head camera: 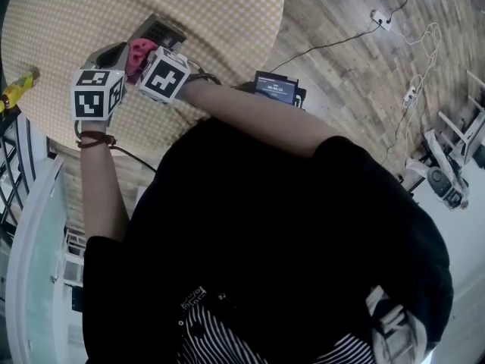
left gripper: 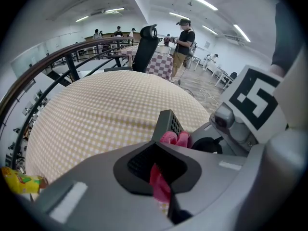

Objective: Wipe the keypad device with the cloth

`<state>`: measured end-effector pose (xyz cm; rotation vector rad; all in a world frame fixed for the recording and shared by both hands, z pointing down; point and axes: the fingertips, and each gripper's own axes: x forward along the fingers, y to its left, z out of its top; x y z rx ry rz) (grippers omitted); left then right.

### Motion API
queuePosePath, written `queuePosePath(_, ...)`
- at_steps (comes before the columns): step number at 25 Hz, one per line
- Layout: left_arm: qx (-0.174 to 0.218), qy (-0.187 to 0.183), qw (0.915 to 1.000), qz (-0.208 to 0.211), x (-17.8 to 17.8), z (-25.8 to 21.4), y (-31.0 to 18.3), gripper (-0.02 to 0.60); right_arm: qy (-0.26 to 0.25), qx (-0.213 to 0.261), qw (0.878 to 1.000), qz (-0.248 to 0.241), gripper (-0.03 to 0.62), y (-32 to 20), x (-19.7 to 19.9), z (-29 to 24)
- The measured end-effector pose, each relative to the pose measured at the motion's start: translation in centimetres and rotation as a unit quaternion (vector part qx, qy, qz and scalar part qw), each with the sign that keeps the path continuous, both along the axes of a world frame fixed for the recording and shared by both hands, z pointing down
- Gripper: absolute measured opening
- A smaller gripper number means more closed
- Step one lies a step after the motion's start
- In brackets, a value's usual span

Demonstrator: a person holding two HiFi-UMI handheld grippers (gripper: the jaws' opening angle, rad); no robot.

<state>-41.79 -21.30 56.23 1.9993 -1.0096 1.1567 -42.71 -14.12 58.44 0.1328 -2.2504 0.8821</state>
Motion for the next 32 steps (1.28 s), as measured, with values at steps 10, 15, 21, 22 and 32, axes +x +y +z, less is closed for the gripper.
queuePosePath(10, 0.007, 0.013, 0.9996, -0.024, -0.3, 0.0, 0.0, 0.005, 0.049, -0.07, 0.996, 0.025, 0.046, 2.3, 2.8, 4.3)
queuePosePath(15, 0.009, 0.012, 0.9996, -0.023, -0.2, -0.1, -0.2, 0.005, -0.021, -0.031, 0.999, 0.032, 0.046, -0.3, -0.4, -0.4)
queuePosePath(21, 0.015, 0.01, 0.9994, -0.029, -0.3, -0.2, 0.0, 0.005, -0.001, -0.032, 0.999, 0.016, 0.046, 0.7, 0.0, 0.7)
queuePosePath(22, 0.016, 0.01, 0.9994, -0.029, -0.3, -0.2, 0.0, 0.005, 0.007, -0.038, 0.999, 0.017, 0.046, 1.0, 0.5, 1.4)
queuePosePath(32, 0.055, 0.02, 0.9964, -0.06, -0.1, -0.2, 0.0, 0.005, 0.056, -0.06, 0.996, 0.023, 0.046, 2.1, 3.7, 5.2)
